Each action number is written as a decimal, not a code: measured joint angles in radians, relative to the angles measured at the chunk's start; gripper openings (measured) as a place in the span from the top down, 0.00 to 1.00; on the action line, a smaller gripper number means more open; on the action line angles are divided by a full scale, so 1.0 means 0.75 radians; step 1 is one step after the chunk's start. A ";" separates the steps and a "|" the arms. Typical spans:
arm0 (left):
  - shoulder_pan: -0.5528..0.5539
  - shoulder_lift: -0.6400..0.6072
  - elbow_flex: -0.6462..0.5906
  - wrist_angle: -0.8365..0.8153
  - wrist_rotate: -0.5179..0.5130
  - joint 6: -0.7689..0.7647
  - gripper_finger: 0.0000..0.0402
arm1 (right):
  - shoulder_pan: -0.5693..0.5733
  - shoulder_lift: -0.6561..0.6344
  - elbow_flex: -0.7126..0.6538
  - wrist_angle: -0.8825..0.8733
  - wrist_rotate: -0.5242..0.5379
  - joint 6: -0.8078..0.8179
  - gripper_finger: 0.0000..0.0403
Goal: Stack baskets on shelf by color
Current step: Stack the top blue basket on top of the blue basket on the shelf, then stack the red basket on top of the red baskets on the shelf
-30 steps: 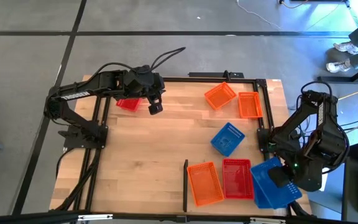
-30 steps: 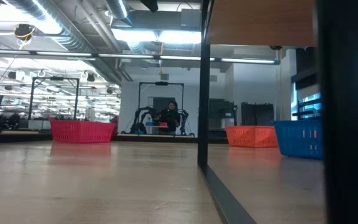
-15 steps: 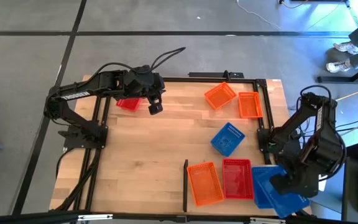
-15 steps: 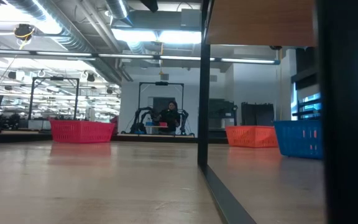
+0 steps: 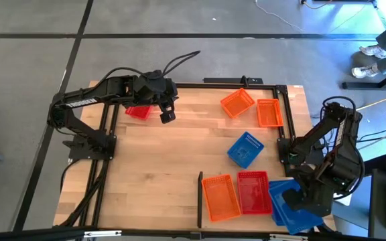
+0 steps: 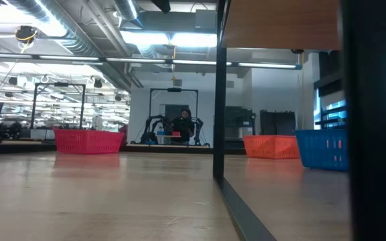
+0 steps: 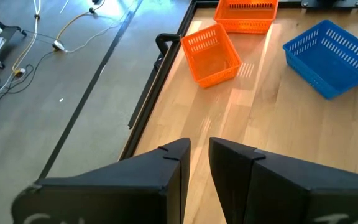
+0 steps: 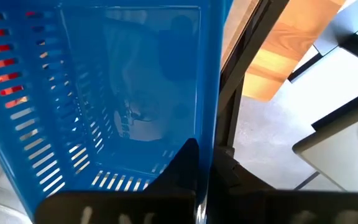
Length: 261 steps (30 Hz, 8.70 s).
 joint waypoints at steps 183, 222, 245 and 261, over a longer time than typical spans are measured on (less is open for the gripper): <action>0.042 0.000 0.001 -0.001 1.172 0.104 0.87 | 0.008 0.296 0.321 0.165 0.272 -0.663 1.00; 0.435 -0.001 -0.073 -0.297 0.579 -0.642 0.87 | -0.682 -0.706 -0.046 -0.118 1.678 -1.639 1.00; 0.826 -0.001 -0.823 0.106 0.428 -0.876 0.87 | -0.716 -0.665 -0.164 0.022 1.674 -1.774 1.00; 0.869 0.000 -1.070 0.434 0.527 -0.863 0.87 | -0.716 -0.582 -0.164 0.111 1.667 -1.761 1.00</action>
